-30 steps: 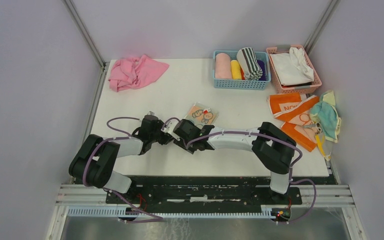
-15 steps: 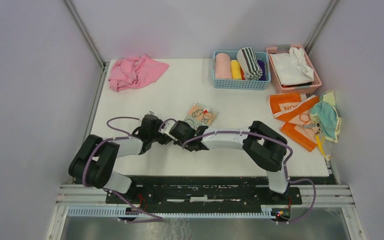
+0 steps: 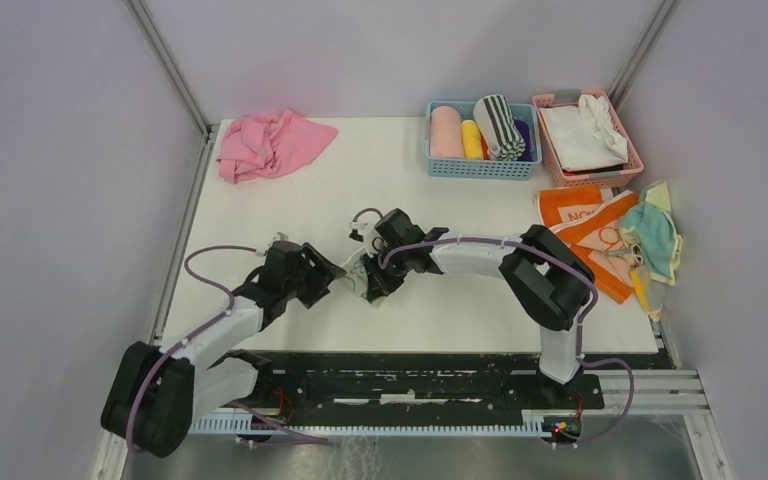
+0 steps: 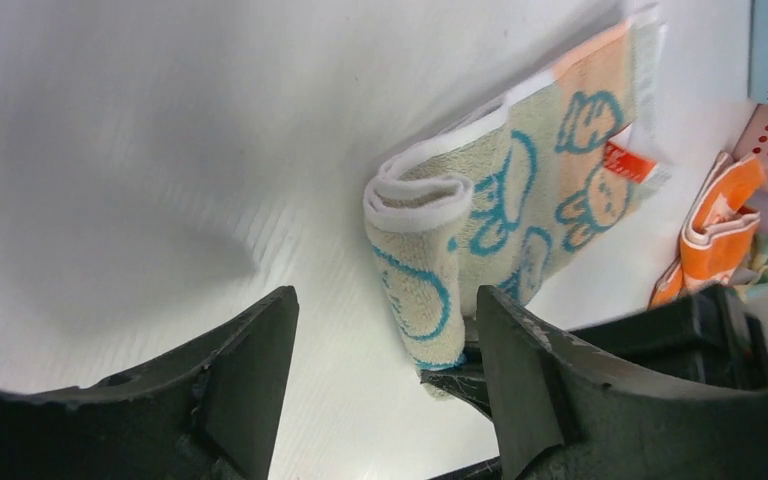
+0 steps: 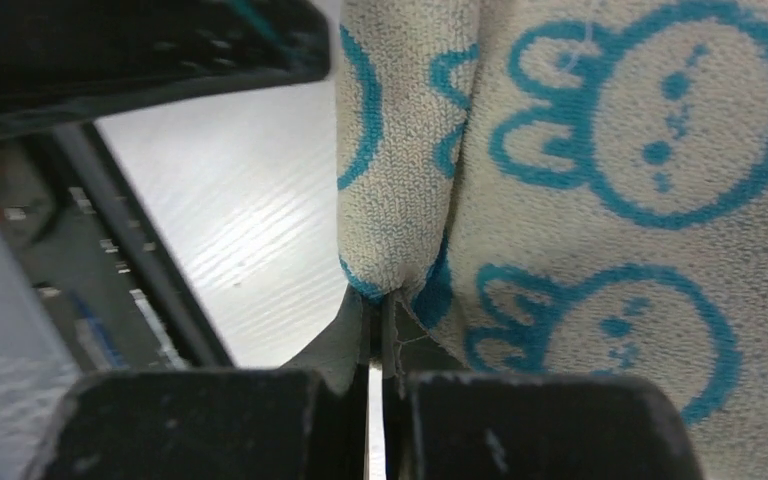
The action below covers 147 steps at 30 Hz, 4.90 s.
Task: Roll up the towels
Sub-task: Roll the towel at the center of the board.
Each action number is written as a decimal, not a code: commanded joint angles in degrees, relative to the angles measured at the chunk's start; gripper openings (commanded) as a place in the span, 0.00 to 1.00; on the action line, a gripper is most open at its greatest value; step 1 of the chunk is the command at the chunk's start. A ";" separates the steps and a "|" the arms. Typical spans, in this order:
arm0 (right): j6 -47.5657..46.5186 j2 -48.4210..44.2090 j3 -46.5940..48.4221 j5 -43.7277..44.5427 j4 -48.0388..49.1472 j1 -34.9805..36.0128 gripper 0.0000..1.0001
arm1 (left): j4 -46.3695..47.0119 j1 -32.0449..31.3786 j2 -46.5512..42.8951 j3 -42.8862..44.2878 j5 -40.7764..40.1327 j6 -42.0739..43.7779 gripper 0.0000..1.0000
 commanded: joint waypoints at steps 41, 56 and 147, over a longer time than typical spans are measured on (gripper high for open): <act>38.69 15.79 -13.30 -28.02 29.62 -16.87 0.06 | 13.15 -2.01 23.85 9.14 4.22 7.01 0.48; 14.56 -9.66 -10.89 -2.58 0.83 -11.93 0.49 | 9.62 -4.48 28.06 6.33 -2.05 2.21 0.32; 31.82 10.15 -13.26 -23.94 24.82 -13.41 0.21 | 5.91 -4.72 12.54 3.46 -5.84 4.64 0.54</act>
